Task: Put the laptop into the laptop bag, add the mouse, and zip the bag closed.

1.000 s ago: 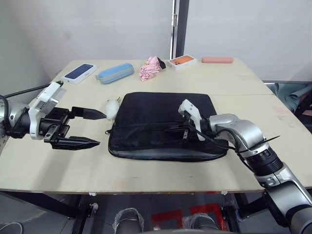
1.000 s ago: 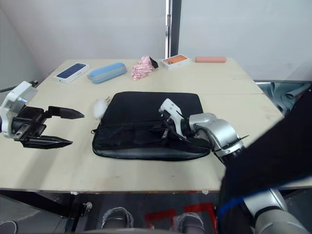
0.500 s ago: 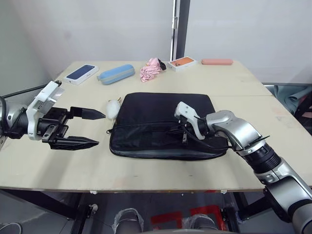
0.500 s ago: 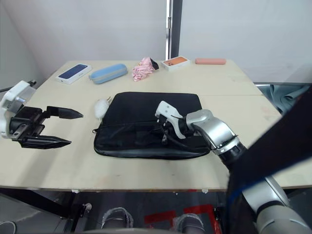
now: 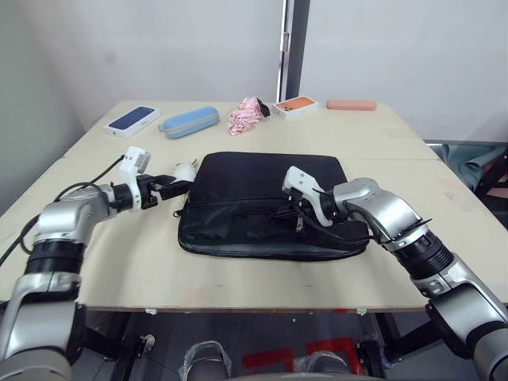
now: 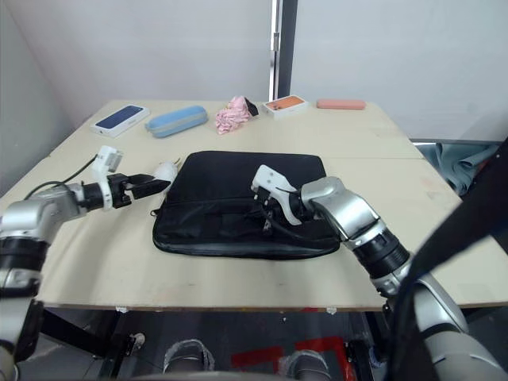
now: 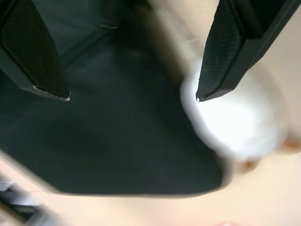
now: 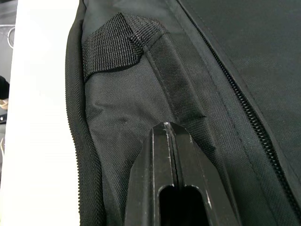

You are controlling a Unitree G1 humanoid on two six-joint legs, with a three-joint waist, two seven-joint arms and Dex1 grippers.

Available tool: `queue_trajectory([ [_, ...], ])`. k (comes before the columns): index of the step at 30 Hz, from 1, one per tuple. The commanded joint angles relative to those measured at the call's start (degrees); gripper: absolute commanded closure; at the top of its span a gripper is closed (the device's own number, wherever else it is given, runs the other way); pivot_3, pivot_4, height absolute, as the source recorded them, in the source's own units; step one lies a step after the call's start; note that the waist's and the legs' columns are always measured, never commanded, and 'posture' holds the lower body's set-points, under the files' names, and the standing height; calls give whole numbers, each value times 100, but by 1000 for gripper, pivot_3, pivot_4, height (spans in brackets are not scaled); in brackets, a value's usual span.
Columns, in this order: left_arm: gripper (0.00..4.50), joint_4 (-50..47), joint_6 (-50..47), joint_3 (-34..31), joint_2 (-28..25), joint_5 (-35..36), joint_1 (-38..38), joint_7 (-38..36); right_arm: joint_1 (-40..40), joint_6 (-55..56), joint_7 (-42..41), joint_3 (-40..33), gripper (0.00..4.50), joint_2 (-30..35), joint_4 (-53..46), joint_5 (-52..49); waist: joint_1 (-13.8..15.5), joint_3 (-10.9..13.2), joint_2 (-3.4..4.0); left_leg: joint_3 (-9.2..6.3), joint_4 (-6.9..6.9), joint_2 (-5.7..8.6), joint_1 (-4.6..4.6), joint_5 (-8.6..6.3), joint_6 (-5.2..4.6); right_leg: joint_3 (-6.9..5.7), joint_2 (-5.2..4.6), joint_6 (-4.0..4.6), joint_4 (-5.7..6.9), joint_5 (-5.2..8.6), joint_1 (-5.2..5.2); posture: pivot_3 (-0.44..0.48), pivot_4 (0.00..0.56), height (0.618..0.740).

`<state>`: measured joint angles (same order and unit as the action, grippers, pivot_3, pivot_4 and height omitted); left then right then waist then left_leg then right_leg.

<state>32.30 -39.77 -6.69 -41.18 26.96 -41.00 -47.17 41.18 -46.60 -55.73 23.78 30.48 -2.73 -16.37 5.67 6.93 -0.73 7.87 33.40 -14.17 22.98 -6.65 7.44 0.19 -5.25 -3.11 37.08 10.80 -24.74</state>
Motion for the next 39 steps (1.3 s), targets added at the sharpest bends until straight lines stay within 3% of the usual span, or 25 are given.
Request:
queue_trajectory([
  [1,9,762,382,-94,256,-330,-560,407,-87,-186,115,44,4500,31,41,156,4,0,0,0,-1,1,-4,0,0,-1,-2,0,-1,0,4,0,150,740],
  [6,9,1851,893,-191,537,-558,-1157,545,-175,-246,171,16,4500,50,-62,149,14,1,-1,-2,-7,1,-7,0,0,-4,-2,0,-2,0,7,0,150,740],
  [10,9,2868,1394,-154,667,-961,-1546,1214,-194,-303,266,-47,4500,-9,-79,129,32,1,0,-7,-8,0,-6,0,0,-8,-2,0,-5,1,8,0,150,740],
  [21,9,3775,2087,-190,1098,-1445,-1834,1412,-313,-422,425,-141,4500,-34,-217,104,41,1,-1,-24,-9,1,-11,0,1,-23,-4,1,-8,1,25,0,150,740],
  [22,526,3793,2098,-197,1092,-1463,-1830,1331,-322,-429,433,-149,4500,-35,-228,101,42,1,-1,-24,-11,1,-11,0,1,-24,-4,0,-8,1,26,0,150,740],
  [32,4133,3429,1894,-169,828,-1560,-1600,770,-377,-453,467,-150,4500,-69,-265,143,32,6,0,-24,-23,1,-10,-1,2,-26,-4,1,-25,1,27,0,150,740],
  [34,4473,2985,1700,-110,719,-1556,-1325,449,-395,-455,484,-142,4500,-57,-284,161,8,6,2,-23,-29,1,-10,-1,3,-26,-4,1,-34,1,27,0,150,740],
  [39,4473,852,648,-318,337,-1058,-133,-222,-477,-491,506,-159,4500,-42,-357,148,-28,9,6,-19,-54,0,-9,-2,4,-29,-3,2,-63,1,27,0,150,740],
])
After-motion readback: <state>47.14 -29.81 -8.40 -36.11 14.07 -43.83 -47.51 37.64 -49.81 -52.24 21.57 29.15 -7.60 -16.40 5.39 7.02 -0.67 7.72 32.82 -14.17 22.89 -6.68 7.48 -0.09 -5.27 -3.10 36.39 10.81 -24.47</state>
